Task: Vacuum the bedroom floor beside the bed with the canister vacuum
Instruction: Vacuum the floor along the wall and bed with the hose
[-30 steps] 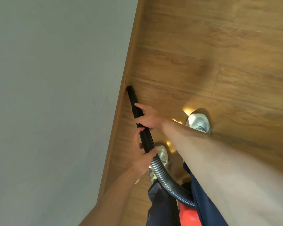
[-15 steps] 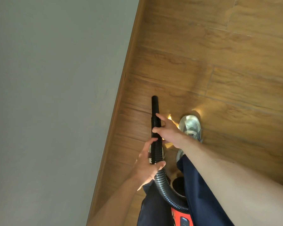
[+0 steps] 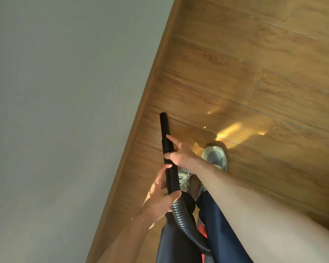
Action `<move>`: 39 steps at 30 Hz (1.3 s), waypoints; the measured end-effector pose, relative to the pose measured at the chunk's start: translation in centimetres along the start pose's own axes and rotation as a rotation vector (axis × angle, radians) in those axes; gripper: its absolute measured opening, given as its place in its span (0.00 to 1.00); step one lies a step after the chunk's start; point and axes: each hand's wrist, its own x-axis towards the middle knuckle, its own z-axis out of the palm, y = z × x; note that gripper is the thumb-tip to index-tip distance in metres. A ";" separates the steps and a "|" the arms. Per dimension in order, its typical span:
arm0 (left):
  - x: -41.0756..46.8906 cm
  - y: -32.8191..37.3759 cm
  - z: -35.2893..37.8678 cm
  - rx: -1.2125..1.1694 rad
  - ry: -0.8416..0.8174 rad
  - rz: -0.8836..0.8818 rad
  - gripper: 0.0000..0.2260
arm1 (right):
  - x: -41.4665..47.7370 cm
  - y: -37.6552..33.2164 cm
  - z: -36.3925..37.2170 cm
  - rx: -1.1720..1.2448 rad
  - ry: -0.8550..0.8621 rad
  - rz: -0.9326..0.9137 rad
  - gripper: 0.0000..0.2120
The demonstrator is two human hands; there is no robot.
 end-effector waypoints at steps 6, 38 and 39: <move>-0.3 -1.8 -0.6 -0.092 0.057 -0.044 0.36 | 0.7 -1.2 2.2 -0.170 -0.127 -0.052 0.37; -5.2 -18.4 -6.5 -0.058 0.147 0.022 0.33 | -1.5 9.3 18.5 -0.071 -0.085 -0.059 0.36; -5.3 -18.9 -6.6 -0.050 0.150 0.018 0.33 | -1.6 9.7 18.8 -0.068 -0.086 -0.055 0.36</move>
